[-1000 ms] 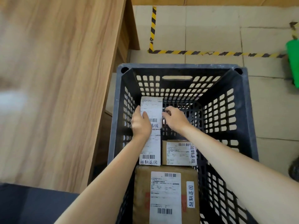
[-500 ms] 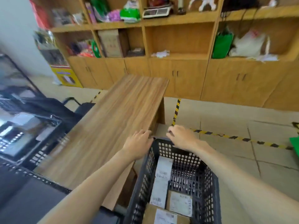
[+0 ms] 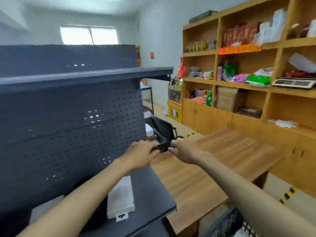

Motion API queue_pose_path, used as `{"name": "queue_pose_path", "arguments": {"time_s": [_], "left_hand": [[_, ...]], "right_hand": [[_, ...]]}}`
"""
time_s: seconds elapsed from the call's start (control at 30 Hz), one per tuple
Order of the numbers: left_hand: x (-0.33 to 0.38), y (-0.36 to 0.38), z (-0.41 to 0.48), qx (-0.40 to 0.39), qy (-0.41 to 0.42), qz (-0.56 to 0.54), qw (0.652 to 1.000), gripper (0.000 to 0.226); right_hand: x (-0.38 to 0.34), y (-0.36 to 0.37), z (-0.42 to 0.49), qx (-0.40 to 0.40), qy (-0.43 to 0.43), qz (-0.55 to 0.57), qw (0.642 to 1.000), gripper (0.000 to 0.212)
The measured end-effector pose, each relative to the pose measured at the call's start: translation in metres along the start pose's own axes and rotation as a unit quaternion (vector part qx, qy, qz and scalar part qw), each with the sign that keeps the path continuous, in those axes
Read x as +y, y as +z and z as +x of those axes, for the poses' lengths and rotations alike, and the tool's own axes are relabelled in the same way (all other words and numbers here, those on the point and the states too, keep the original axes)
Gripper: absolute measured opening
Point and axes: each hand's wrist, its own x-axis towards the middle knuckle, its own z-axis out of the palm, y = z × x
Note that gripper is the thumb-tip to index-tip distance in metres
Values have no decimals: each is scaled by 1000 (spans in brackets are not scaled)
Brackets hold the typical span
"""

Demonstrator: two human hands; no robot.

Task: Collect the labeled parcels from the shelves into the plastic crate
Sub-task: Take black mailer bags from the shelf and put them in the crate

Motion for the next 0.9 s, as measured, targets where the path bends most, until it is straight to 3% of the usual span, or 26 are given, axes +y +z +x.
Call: {"name": "queue_pose_path", "arguments": {"time_s": [0.2, 0.4, 0.63, 0.9], "left_hand": [[-131, -47, -150, 27, -189, 0, 982, 32], [-214, -87, -321, 56, -333, 40, 940, 42], [-264, -121, -512, 70, -435, 93, 893, 48], [-285, -158, -697, 60, -532, 129, 835, 47]], "right_hand": [[-191, 10, 44, -17, -178, 10, 984, 34], [-385, 18, 16, -29, -320, 43, 946, 34], [-571, 36, -45, -14, -449, 64, 891, 34], [-737, 48, -125, -18, -536, 62, 842, 33]]}}
